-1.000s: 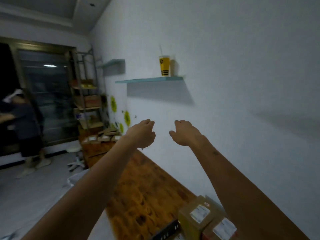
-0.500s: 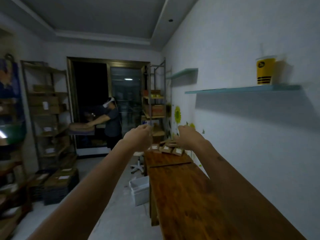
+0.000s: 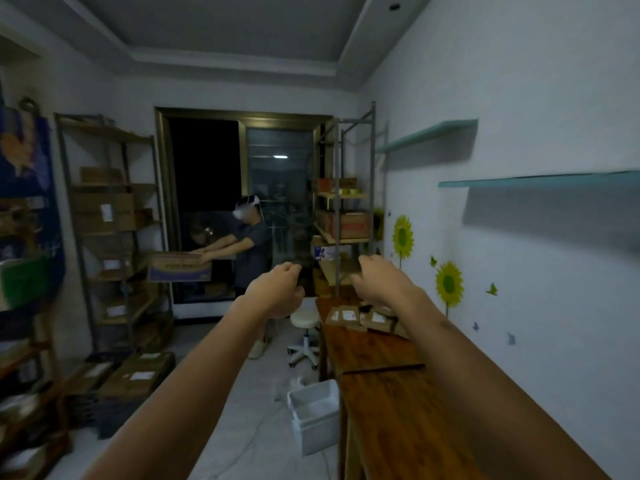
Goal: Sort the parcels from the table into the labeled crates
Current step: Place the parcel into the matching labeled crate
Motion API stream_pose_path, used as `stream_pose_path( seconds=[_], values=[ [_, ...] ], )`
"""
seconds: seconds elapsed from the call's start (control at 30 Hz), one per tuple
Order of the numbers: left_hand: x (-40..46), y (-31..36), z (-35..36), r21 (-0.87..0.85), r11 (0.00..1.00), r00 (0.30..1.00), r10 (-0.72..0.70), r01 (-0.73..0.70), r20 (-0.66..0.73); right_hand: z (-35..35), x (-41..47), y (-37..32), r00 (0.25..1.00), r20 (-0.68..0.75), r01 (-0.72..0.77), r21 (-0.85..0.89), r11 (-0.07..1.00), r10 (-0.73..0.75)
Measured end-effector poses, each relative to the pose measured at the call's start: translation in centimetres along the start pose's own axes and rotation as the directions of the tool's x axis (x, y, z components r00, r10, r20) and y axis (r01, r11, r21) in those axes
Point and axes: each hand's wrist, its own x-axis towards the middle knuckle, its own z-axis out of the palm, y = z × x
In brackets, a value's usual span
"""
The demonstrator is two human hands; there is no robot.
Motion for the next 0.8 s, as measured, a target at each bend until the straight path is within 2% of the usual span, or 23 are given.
stream_pose_path(
  seconds=[0.3,0.53,0.67,0.8],
  values=[
    [20.5,-9.7,7.2,0.051,0.998,0.999,-0.037,0.036,0.022,9.3,23.0,3.7,1.0,0.006,-0.023,0.109,0.994,0.023],
    [36.8,-16.2,11.3,0.022,0.998,0.998,-0.063,0.063,0.023,14.3,40.3,6.7,0.998,0.023,-0.062,0.125,0.99,0.06],
    [45.7,-18.7,16.2,0.001,0.999,0.996,-0.04,0.04,0.082,19.3,49.3,9.0,0.993,0.044,-0.114,0.096,0.989,0.11],
    [55.1,-22.5,21.3,-0.058,0.998,0.998,-0.008,0.011,0.06,24.6,58.5,10.7,0.985,0.06,-0.168,0.12,0.979,0.161]
  ],
)
